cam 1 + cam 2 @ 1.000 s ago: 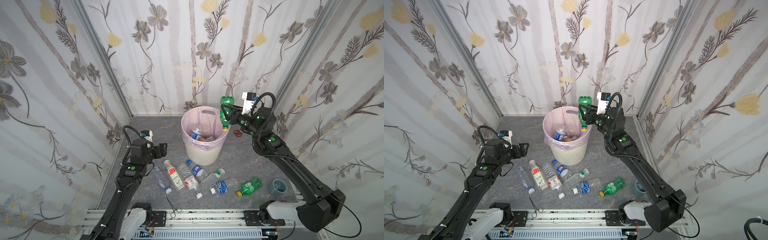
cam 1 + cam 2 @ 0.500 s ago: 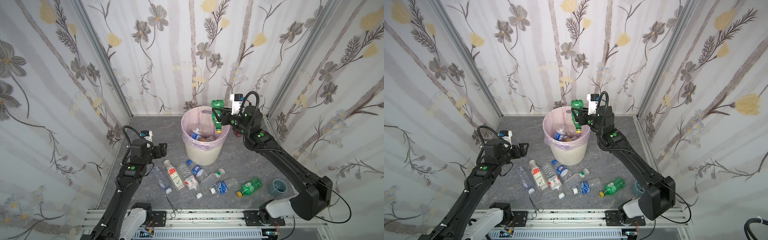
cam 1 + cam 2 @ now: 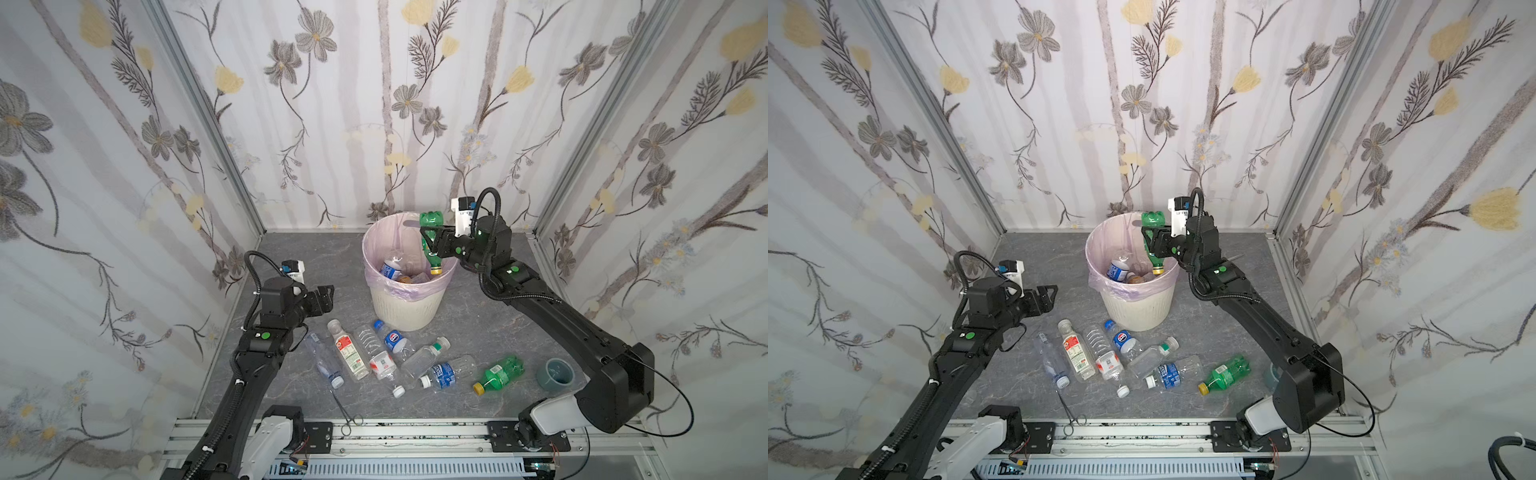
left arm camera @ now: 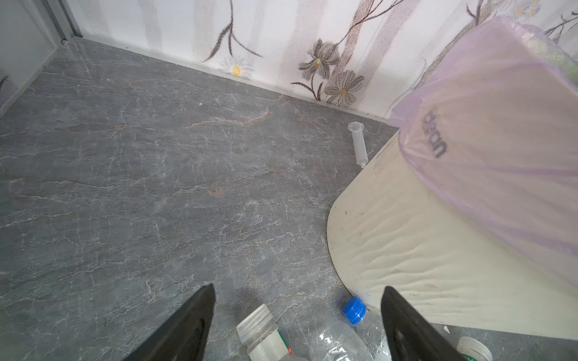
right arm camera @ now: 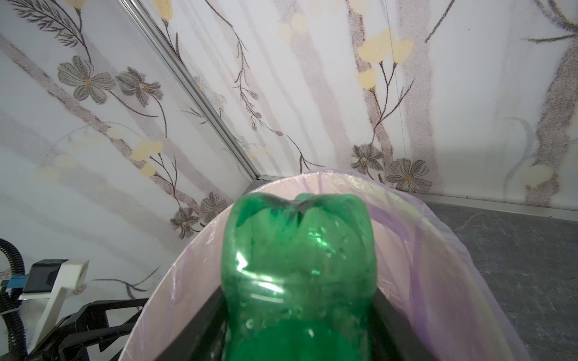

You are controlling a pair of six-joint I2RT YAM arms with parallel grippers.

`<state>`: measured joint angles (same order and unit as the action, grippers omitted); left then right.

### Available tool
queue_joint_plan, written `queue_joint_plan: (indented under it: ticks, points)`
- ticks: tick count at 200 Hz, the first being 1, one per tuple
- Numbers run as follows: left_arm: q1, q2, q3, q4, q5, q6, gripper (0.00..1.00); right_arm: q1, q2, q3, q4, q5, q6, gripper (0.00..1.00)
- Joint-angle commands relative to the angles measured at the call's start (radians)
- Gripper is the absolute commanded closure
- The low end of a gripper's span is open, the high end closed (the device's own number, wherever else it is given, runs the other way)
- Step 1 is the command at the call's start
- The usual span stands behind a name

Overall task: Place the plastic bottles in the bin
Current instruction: 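Carry the green bottle over the bin and open the right gripper, then draw the right gripper back while the left gripper reaches to the crushed clear bottle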

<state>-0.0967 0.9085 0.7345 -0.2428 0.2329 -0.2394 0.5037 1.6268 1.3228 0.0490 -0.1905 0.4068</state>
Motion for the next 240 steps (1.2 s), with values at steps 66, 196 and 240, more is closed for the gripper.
queue_joint_plan:
  ticks: [66,196,240]
  points:
    - [0.007,0.011,0.002,0.028,0.021,-0.003,0.15,0.005,-0.018,-0.017,-0.009,0.065,-0.018,0.27]
    - [0.012,0.017,-0.004,0.033,0.021,-0.005,0.15,0.002,-0.271,-0.116,-0.061,0.043,-0.086,0.15]
    - [0.010,0.024,-0.001,0.033,0.010,-0.013,0.16,-0.009,-0.449,-0.305,-0.100,0.102,-0.082,0.14]
